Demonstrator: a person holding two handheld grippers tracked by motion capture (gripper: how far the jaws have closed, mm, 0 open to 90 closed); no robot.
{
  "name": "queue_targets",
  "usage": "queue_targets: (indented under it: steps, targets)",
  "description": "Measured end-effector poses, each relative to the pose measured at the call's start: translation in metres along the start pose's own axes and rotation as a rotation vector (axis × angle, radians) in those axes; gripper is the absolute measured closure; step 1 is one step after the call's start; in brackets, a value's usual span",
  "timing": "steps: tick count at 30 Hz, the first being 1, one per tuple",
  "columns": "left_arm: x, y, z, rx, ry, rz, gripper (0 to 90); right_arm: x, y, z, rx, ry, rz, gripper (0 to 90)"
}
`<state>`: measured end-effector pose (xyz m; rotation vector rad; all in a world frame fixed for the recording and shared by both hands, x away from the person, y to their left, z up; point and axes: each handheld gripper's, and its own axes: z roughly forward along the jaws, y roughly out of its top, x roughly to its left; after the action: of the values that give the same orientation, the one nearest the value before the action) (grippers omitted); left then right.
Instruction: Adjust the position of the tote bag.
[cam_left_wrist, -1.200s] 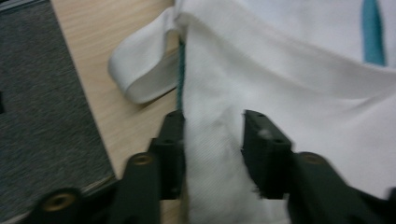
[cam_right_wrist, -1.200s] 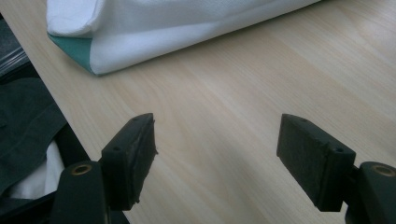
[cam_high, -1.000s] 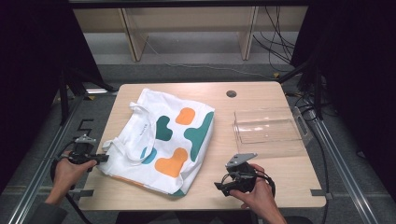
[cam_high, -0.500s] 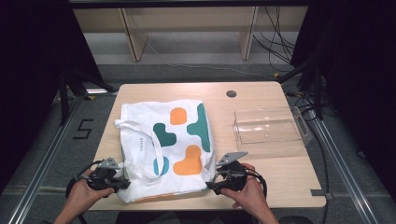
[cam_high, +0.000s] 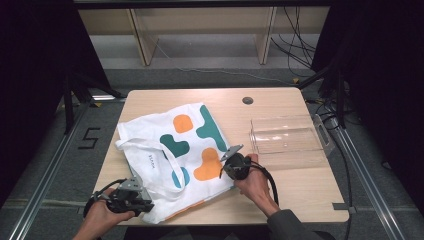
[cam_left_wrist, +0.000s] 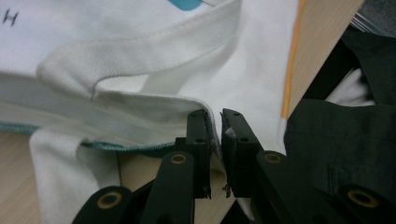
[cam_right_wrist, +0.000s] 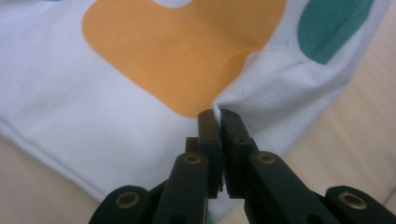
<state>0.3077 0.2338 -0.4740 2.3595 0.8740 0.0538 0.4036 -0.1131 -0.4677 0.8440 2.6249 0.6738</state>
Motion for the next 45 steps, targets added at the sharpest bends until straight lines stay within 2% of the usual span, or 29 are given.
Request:
queue_targets:
  steps: [1, 2, 4, 5, 7, 12, 13, 14, 16, 17, 18, 19, 21, 22, 23, 24, 25, 26, 27, 28, 29, 30, 31, 35, 36, 37, 38, 43, 45]
  targets:
    - [0.000, 0.003, 0.000, 0.052, -0.005, 0.060, 81.1, 0.000, 0.000, 0.000, 0.000, 0.000, 0.000, 88.3]
    - [-0.008, 0.009, 0.006, 0.045, -0.004, 0.078, 81.0, -0.008, 0.005, 0.004, -0.005, -0.032, 0.001, 88.3]
    - [-0.013, 0.012, 0.010, 0.024, -0.004, 0.064, 80.7, -0.015, 0.010, 0.008, 0.001, -0.059, -0.007, 88.3]
    - [-0.015, 0.015, 0.011, 0.041, 0.002, 0.097, 80.7, -0.015, 0.010, 0.008, 0.001, -0.059, -0.007, 88.3]
    - [-0.020, 0.019, 0.015, 0.037, -0.006, 0.115, 80.2, -0.021, 0.016, 0.012, 0.003, -0.090, -0.018, 88.3]
    - [-0.031, 0.027, 0.023, 0.031, -0.019, 0.135, 78.7, -0.031, 0.022, 0.017, -0.030, -0.120, -0.007, 82.8]
    - [-0.030, 0.027, 0.021, 0.025, -0.018, 0.128, 77.6, -0.031, 0.022, 0.015, -0.047, -0.120, 0.020, 76.9]
    - [-0.028, 0.027, 0.018, 0.016, -0.037, 0.121, 69.0, -0.030, 0.023, 0.007, -0.080, -0.128, 0.067, 61.0]
    - [-0.030, 0.024, 0.016, -0.058, -0.086, 0.027, 50.9, -0.025, 0.026, -0.003, -0.128, -0.138, 0.086, 51.3]
    - [-0.029, 0.022, 0.011, -0.061, -0.087, 0.037, 44.7, -0.019, 0.027, -0.008, -0.143, -0.113, 0.116, 48.3]
    - [-0.029, 0.020, 0.007, -0.088, -0.060, 0.026, 41.1, -0.015, 0.029, -0.010, -0.158, -0.080, 0.100, 45.9]
    - [-0.027, 0.018, 0.000, -0.107, -0.029, 0.021, 41.1, -0.015, 0.029, -0.010, -0.158, -0.080, 0.100, 45.9]
    - [-0.020, 0.015, -0.012, -0.162, -0.033, -0.021, 37.8, 0.002, 0.032, -0.011, -0.186, -0.017, 0.097, 43.3]
    - [-0.016, 0.013, -0.017, -0.183, -0.027, -0.034, 37.6, 0.014, 0.035, -0.013, -0.167, 0.044, 0.097, 42.5]
    - [-0.013, 0.011, -0.019, -0.195, -0.006, -0.038, 36.6, 0.023, 0.038, -0.012, -0.183, 0.066, 0.079, 42.3]
    - [-0.008, 0.008, -0.023, -0.200, 0.019, -0.065, 34.6, 0.040, 0.042, -0.013, -0.192, 0.118, 0.030, 41.6]
    - [-0.005, 0.007, -0.025, -0.208, 0.032, -0.068, 34.6, 0.040, 0.042, -0.013, -0.192, 0.118, 0.030, 41.6]
    - [-0.001, 0.006, -0.027, -0.214, 0.055, -0.065, 34.6, 0.054, 0.044, -0.014, -0.193, 0.164, 0.013, 41.4]
    - [0.003, 0.004, -0.029, -0.215, 0.077, -0.079, 34.6, 0.054, 0.044, -0.014, -0.193, 0.164, 0.013, 41.4]
    - [0.007, 0.003, -0.031, -0.204, 0.119, -0.074, 34.6, 0.061, 0.046, -0.014, -0.194, 0.196, 0.022, 41.4]
    - [0.011, 0.002, -0.034, -0.182, 0.163, -0.044, 34.6, 0.067, 0.046, -0.013, -0.210, 0.207, 0.024, 41.3]
    - [0.014, 0.001, -0.035, -0.179, 0.186, -0.048, 33.7, 0.077, 0.049, -0.013, -0.201, 0.255, 0.055, 41.0]
    - [0.017, 0.000, -0.037, -0.171, 0.213, -0.052, 33.7, 0.077, 0.049, -0.013, -0.201, 0.255, 0.055, 41.0]
    - [0.032, -0.006, -0.046, -0.173, 0.253, -0.097, 31.8, 0.095, 0.053, -0.008, -0.221, 0.314, 0.022, 40.4]
    - [0.037, -0.008, -0.048, -0.160, 0.267, -0.081, 31.8, 0.104, 0.056, -0.007, -0.210, 0.323, 0.004, 40.4]
    - [0.039, -0.010, -0.048, -0.161, 0.271, -0.106, 31.8, 0.104, 0.056, -0.007, -0.210, 0.323, 0.004, 40.4]
    - [0.042, -0.011, -0.050, -0.158, 0.287, -0.105, 31.1, 0.113, 0.059, -0.004, -0.221, 0.336, 0.002, 40.6]
    - [0.052, -0.016, -0.053, -0.176, 0.298, -0.152, 29.5, 0.128, 0.064, 0.001, -0.207, 0.350, -0.033, 40.5]
    - [0.053, -0.017, -0.054, -0.181, 0.308, -0.166, 28.8, 0.135, 0.067, 0.005, -0.206, 0.375, -0.040, 40.4]
